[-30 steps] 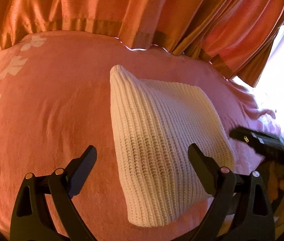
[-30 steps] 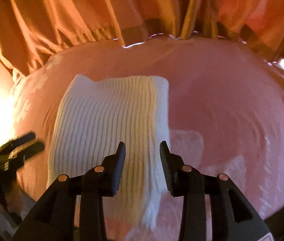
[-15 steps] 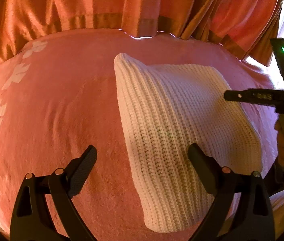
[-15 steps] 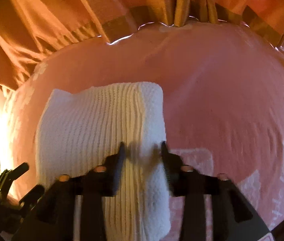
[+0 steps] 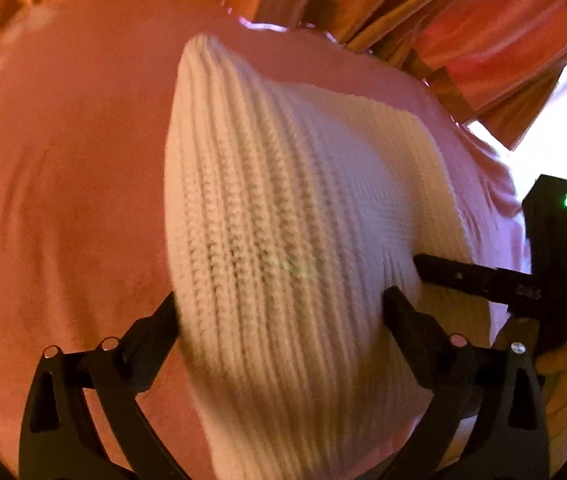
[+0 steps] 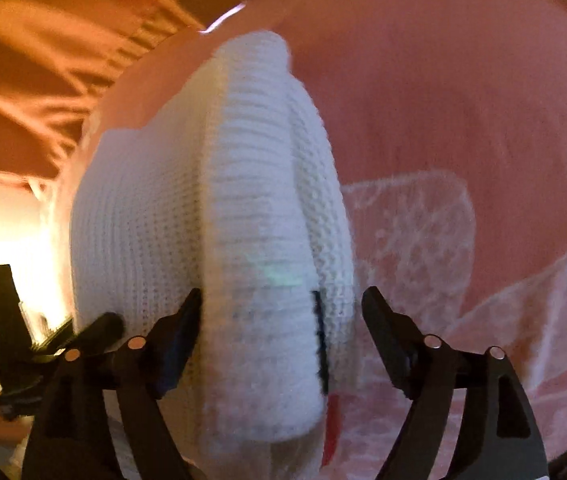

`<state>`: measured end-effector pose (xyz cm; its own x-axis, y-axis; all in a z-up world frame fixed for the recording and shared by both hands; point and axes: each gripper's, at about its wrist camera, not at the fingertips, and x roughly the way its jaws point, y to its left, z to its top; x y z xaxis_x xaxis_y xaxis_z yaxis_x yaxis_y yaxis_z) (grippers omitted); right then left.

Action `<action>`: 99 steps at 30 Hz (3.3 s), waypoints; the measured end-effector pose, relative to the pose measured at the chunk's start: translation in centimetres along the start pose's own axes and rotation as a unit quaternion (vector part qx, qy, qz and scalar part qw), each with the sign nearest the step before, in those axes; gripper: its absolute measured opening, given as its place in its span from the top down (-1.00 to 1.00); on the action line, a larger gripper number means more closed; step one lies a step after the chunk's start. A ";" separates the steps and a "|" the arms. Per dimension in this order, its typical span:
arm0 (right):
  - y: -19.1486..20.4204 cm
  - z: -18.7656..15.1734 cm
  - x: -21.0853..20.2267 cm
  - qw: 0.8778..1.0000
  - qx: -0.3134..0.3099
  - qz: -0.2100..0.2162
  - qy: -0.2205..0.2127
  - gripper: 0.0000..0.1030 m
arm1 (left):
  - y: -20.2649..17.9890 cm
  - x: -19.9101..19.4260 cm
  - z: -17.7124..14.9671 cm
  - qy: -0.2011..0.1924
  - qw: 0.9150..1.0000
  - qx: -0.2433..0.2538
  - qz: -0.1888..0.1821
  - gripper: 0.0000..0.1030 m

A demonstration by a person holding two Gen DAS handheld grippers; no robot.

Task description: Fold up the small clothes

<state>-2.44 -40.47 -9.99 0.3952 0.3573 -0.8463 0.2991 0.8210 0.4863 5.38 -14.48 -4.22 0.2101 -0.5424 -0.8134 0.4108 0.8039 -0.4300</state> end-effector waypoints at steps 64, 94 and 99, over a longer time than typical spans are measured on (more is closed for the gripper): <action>27.0 -1.5 7.8 0.943 -0.292 -0.118 -0.111 0.93 | 10.0 -12.6 1.3 -0.174 0.935 0.103 0.290 -0.63; 22.3 -9.4 2.9 0.939 -0.215 -0.146 -0.225 -0.24 | 7.7 -14.7 -6.0 -0.258 0.923 0.011 0.285 -0.86; 23.0 -9.9 3.4 0.935 -0.231 -0.150 -0.224 -0.25 | 7.8 -14.3 -6.1 -0.252 0.924 0.010 0.288 -0.86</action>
<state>-2.84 -15.94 -3.89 0.7086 -0.0566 -0.7034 0.0876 0.9961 0.0080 0.22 1.07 1.67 0.7839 -0.0738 -0.6165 0.1161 0.9928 0.0287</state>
